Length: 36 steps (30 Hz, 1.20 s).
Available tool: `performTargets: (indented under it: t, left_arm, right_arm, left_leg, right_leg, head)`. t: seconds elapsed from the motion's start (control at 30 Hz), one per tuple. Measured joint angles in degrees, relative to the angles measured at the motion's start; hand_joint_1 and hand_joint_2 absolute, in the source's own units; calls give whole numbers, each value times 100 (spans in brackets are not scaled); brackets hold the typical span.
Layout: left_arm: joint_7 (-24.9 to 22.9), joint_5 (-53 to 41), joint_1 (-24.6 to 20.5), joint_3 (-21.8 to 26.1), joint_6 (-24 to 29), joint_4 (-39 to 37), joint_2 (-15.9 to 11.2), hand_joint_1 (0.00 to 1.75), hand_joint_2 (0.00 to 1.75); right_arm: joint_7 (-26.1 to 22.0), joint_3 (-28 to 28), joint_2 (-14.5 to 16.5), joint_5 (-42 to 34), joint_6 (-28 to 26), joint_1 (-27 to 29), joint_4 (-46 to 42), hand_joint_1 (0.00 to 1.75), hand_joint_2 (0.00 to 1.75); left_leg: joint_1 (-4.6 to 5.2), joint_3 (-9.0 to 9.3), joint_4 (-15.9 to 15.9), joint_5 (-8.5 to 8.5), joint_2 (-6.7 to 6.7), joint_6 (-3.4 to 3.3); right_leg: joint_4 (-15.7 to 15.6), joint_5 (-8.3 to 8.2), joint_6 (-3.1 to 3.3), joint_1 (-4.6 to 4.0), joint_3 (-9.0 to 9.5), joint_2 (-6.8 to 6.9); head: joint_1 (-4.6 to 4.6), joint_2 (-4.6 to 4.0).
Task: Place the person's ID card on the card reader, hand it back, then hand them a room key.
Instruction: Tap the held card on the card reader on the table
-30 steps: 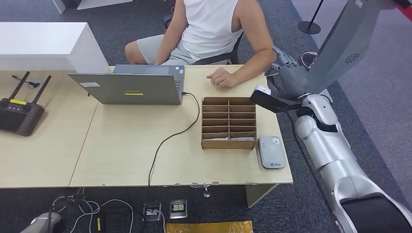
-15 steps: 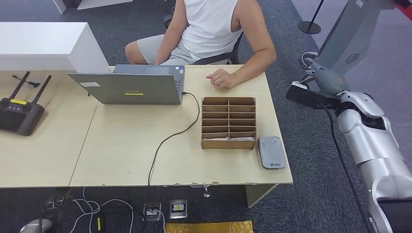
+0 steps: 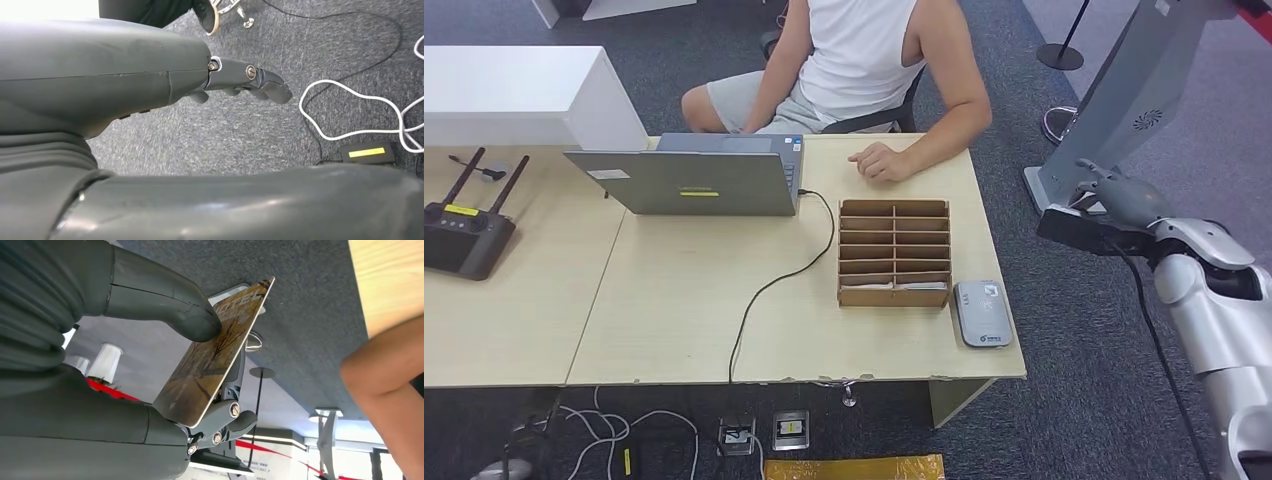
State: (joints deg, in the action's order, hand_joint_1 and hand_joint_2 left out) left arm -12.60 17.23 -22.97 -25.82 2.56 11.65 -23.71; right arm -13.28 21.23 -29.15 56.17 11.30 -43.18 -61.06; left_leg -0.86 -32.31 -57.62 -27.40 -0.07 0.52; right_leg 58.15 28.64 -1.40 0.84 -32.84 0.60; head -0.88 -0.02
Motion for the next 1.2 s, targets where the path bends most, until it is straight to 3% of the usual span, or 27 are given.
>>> performTargets:
  t: [0.17, 0.3, 0.37, 0.63, 1.2]
  left_arm:
    - [153, -60, 142, 93, 58, 1, 51, 0, 0]
    - [1127, 99, 929, 165, 237, 1, 151, 0, 0]
    - [1368, 205, 1239, 230, 297, -19, 220, 0, 0]
    - [1400, 53, 1452, 314, 169, -37, 408, 0, 0]
    - [1402, -156, 1506, 309, 51, -37, 596, 0, 0]
  right_arm:
    - [374, -57, -75, -105, 98, 442, -246, 175, 175]
    - [590, -294, -301, -305, 34, 1426, -659, 175, 175]
    - [579, -372, -348, -309, -37, 1727, -818, 175, 175]
    - [577, -369, -114, -180, -503, 2147, -946, 175, 175]
    - [536, -368, 189, -92, -613, 2357, -956, 175, 175]
  left_leg:
    - [-1, 7, 1, -5, 0, -2]
    - [3, 23, 2, -43, 25, -7]
    - [4, 17, 2, -53, 60, -5]
    - [0, 15, 4, -44, 6, -12]
    - [1, 15, 3, -41, 6, -13]
  right_leg:
    - [-3, 3, 0, -1, 10, 1]
    - [-7, 24, 1, 4, 21, -20]
    - [-8, 23, 1, 5, 5, -52]
    - [-10, 29, -2, 0, 21, 2]
    - [-9, 28, -1, 1, 22, 2]
  head:
    - [2, 0]
    - [0, 0]
    - [1, 0]
    - [2, 0]
    - [2, 0]
